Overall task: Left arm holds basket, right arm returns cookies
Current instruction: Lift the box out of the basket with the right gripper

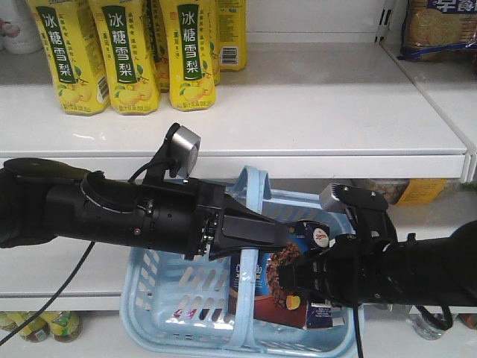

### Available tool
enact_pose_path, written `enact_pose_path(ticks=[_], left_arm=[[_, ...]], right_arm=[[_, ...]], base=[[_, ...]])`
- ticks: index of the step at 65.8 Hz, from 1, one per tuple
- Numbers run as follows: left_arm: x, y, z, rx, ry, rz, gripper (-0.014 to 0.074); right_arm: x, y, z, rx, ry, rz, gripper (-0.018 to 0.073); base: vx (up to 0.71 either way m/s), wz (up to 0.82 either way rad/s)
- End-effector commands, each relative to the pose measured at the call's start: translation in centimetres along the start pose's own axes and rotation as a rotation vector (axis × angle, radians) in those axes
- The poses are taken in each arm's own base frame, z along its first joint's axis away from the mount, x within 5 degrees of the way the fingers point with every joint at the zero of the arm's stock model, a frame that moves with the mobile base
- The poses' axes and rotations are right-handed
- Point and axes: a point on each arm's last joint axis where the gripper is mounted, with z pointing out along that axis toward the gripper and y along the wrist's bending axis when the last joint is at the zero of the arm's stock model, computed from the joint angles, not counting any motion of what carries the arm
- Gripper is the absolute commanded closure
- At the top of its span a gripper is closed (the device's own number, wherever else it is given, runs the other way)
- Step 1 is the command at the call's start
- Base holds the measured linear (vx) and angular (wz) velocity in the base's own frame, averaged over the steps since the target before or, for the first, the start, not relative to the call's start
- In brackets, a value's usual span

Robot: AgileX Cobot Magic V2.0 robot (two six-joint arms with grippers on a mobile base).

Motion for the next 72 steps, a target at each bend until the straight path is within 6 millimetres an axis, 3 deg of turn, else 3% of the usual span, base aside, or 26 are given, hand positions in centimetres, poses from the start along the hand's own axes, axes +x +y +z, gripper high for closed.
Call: enact_pose_path(ticks=[1,31,50,63,72], left_arm=[[-0.9,-3.4,-0.7,0.147,-0.075,0.034,0.0603],[-0.9,-3.4,-0.7,0.147,-0.075,0.034,0.0603],[-0.9,-3.4,-0.7,0.147,-0.075,0.034,0.0603],[-0.9,-3.4,-0.7,0.147,-0.075,0.034,0.0603],[-0.9,-3.4,-0.7,0.147,-0.075,0.034,0.0603]], right_arm=[[-0.8,1.0,-2.4,-0.016,-0.079,-0.021,0.047],[1.6,2.4,-10.7,0.037,-0.201,-0.123,0.0462],[2.8,4.6,-19.0,0.023,-0.418,-0.216,0.0462],[0.8,6.4,-24.3,0.081,-0.618,-0.283,0.0461],[-1.7,6.6,-25.0,0.185,-0.713,-0.33,0.0461]], base=[[0.0,0.0],[0.0,0.0],[0.0,0.0],[0.0,0.0],[0.0,0.0]])
